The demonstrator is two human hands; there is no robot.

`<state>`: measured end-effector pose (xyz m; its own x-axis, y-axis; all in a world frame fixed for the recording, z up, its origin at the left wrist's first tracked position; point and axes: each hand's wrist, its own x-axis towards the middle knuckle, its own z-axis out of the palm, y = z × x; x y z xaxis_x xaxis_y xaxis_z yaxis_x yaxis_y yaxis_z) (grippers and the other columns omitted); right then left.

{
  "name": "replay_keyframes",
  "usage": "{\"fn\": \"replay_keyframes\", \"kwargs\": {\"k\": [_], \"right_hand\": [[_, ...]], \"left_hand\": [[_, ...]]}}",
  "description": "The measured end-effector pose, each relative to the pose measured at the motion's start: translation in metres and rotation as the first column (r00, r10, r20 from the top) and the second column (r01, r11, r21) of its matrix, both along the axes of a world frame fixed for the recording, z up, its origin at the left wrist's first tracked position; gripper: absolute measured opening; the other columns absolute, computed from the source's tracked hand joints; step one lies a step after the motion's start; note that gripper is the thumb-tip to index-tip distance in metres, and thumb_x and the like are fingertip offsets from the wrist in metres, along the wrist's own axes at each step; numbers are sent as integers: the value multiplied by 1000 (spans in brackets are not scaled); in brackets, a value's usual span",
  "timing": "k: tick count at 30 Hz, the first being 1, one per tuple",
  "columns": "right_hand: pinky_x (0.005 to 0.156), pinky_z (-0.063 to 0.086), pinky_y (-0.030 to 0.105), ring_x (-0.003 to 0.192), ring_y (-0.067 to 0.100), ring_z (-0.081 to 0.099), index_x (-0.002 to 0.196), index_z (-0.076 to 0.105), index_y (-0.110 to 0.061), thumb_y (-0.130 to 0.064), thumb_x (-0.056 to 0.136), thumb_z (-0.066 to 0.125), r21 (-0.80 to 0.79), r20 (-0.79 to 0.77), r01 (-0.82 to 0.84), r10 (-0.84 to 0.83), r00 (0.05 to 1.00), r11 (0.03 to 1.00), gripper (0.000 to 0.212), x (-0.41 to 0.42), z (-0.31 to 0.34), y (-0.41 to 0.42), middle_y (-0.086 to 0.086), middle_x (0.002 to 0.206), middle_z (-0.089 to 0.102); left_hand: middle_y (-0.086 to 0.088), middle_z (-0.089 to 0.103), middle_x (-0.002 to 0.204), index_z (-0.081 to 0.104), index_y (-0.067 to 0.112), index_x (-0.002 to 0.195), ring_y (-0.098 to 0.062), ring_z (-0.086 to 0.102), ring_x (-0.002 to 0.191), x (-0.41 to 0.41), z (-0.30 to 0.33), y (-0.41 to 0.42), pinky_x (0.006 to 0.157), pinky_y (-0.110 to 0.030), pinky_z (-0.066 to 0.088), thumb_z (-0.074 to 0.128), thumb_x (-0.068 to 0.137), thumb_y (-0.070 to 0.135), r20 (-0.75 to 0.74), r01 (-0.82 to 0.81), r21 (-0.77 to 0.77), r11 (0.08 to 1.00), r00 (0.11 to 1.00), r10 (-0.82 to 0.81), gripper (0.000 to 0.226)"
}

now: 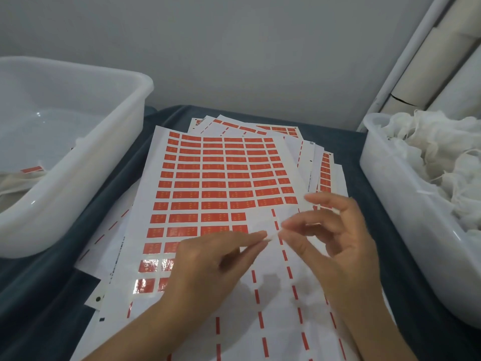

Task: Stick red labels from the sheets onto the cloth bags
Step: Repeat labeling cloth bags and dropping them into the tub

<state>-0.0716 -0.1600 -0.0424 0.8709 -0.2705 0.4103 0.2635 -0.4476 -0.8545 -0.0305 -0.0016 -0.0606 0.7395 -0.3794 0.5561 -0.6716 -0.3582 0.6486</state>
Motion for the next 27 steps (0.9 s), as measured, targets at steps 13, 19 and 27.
{"fn": "replay_keyframes", "kwargs": {"k": [13,19,27], "right_hand": [[66,46,3,84,-4,66,86,63,-24,-30,63,64,329,-159,-203,266,951,922,23,7,-1,11,-26,82,70],[63,47,4,74,3,68,79,64,-23,-32,62,63,311,-158,-163,220,963,936,19,6,0,12,-19,77,71],[63,48,6,70,3,68,77,64,-21,-34,60,63,297,-147,-147,198,969,944,21,6,0,12,-18,72,70]], "left_hand": [[3,52,42,77,19,69,-7,36,35,1,15,-4,37,-12,33,72,42,38,-756,-260,-554,791,555,-347,33],[4,50,40,77,22,69,-6,34,36,-1,15,-4,37,-13,32,71,45,40,-738,-206,-560,803,564,-370,31],[2,46,39,77,27,67,-6,33,36,-1,14,-5,38,-13,33,69,43,44,-743,-196,-529,826,578,-338,30]]}}
